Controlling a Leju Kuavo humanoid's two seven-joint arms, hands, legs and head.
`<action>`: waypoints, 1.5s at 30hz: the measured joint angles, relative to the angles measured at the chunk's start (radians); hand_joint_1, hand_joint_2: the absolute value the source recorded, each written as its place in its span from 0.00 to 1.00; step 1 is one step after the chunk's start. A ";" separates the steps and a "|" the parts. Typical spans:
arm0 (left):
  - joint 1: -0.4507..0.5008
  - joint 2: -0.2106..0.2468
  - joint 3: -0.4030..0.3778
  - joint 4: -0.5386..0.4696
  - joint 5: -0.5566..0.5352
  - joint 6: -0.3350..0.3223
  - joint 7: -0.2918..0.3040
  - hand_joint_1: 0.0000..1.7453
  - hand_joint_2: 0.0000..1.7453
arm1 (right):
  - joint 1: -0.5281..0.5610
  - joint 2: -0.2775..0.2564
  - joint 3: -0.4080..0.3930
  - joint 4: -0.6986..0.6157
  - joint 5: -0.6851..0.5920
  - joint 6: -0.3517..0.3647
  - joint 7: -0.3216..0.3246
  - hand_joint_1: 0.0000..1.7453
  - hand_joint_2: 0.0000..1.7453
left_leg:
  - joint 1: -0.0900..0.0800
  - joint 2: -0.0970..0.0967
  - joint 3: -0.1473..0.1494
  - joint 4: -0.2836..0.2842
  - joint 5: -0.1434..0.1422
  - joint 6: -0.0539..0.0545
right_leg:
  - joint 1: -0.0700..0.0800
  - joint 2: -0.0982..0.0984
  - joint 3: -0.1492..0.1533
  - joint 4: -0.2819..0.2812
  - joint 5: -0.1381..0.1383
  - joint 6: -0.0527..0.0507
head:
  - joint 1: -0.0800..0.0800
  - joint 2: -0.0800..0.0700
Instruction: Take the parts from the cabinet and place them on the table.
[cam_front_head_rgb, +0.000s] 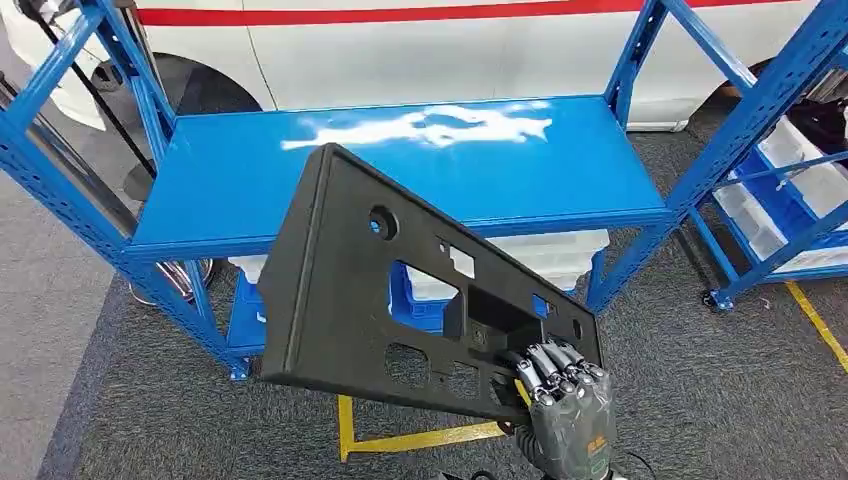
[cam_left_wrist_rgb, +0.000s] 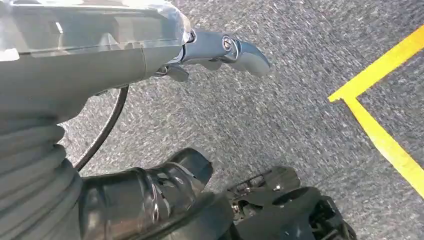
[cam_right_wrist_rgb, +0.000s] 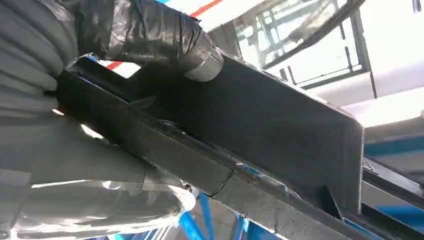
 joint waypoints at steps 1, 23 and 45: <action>-0.001 0.001 0.000 0.000 0.000 0.000 0.000 0.00 1.00 | 0.006 0.010 -0.012 -0.004 -0.005 0.000 -0.015 1.00 1.00 | 0.002 0.001 -0.001 -0.001 0.004 -0.006 | 0.001 0.001 -0.005 -0.001 0.007 -0.004 | 0.001 0.000; -0.001 0.000 0.017 0.000 0.000 -0.001 -0.006 0.00 1.00 | 0.114 0.177 -0.187 -0.035 -0.305 0.000 -0.333 1.00 1.00 | 0.008 0.006 0.053 -0.014 -0.034 0.014 | -0.008 0.001 -0.170 0.195 -0.054 0.013 | 0.000 0.000; 0.002 0.000 0.023 0.000 0.000 0.002 -0.006 0.00 1.00 | 0.147 0.210 -0.233 -0.059 -0.360 -0.001 -0.369 1.00 1.00 | 0.006 0.005 0.096 0.002 -0.088 -0.027 | -0.002 -0.005 -0.091 0.026 0.066 -0.040 | -0.002 0.000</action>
